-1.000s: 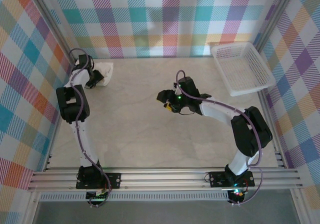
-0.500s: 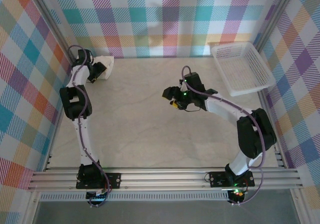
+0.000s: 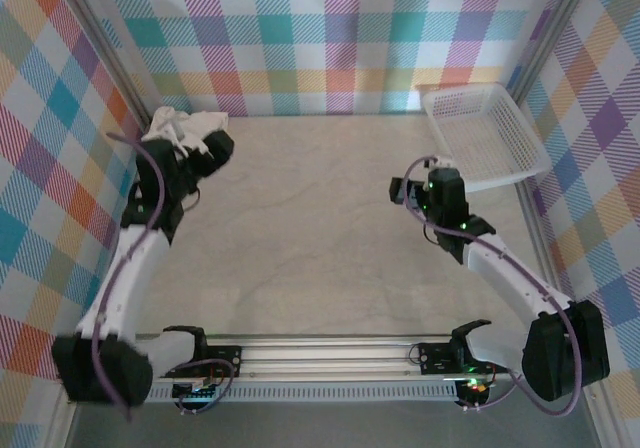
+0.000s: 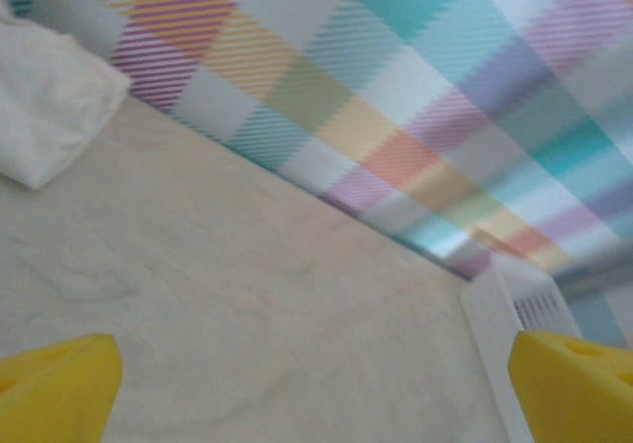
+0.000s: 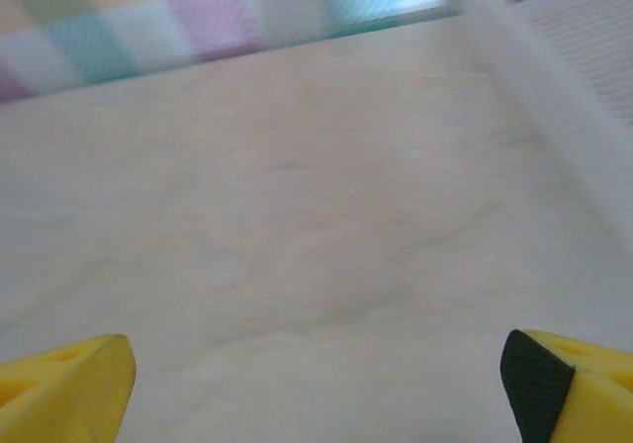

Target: Fold the inside-out t-shirt

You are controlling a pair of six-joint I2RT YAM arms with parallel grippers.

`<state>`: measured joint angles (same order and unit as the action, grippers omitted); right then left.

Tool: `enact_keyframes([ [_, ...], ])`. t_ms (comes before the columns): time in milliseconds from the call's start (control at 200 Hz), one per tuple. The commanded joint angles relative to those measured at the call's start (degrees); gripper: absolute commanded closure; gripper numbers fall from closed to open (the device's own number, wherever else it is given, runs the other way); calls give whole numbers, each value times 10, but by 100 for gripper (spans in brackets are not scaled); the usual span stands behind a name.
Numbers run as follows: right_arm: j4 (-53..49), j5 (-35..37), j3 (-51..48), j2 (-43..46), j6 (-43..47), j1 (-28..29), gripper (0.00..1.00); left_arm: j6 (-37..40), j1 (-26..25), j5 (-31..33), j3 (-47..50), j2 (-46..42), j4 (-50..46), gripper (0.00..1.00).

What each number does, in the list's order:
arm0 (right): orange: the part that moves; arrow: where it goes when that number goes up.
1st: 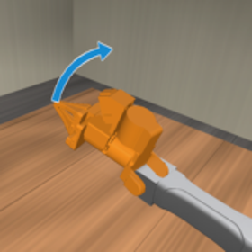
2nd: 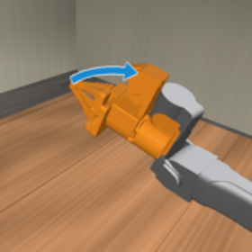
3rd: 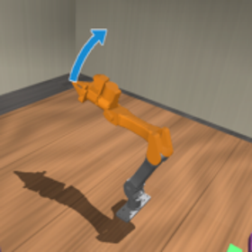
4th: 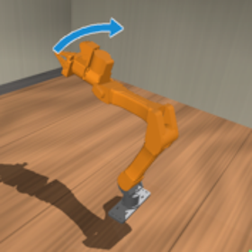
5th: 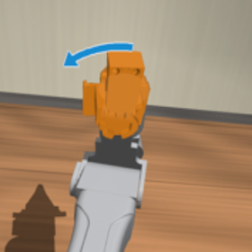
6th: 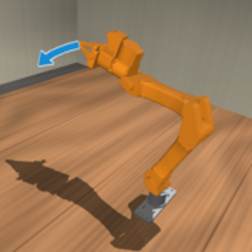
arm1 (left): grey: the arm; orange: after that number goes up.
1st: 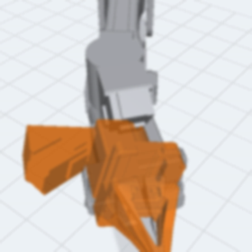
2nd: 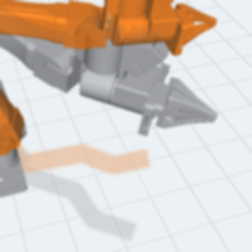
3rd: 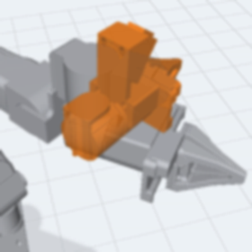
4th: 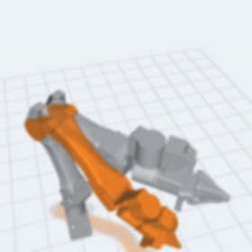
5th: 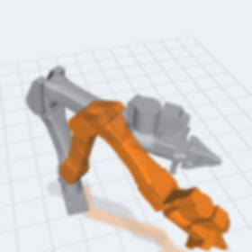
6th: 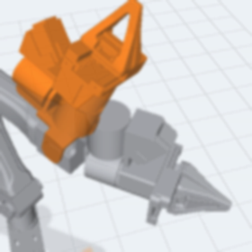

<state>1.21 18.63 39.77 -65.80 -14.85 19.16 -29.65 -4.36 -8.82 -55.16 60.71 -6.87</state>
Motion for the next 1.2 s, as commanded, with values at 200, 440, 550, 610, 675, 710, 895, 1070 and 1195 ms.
enact_keyframes([
  [200, 302, 34, -159, -97, 130, -97, 3, 112, -31, 207, 277, -122, 62, 0],
  [440, 455, -172, -161, -218, 131, -187, 0, 227, -29, 281, 373, -143, 207, 0],
  [550, 498, -182, -173, -228, 131, -193, 0, 287, -20, 271, 429, -108, 320, 0],
  [610, 470, -178, -170, -217, 130, -192, 0, 282, 5, 240, 444, -46, 391, 0],
  [675, 480, -172, -171, -221, 129, -191, 0, 295, 15, 205, 413, 13, 405, 0],
  [710, 478, -172, -172, -220, 130, -191, 0, 295, 17, 199, 410, 51, 453, 0],
  [895, 478, -169, -170, -221, 132, -189, 0, 285, 42, 97, 326, 273, 552, 0],
  [1070, 473, -172, -169, -221, 134, -188, 0, 309, 30, 77, 309, 287, 524, 0],
  [1195, 474, -173, -168, -222, 134, -188, 0, 314, 22, 88, 308, 291, 528, 0],
])
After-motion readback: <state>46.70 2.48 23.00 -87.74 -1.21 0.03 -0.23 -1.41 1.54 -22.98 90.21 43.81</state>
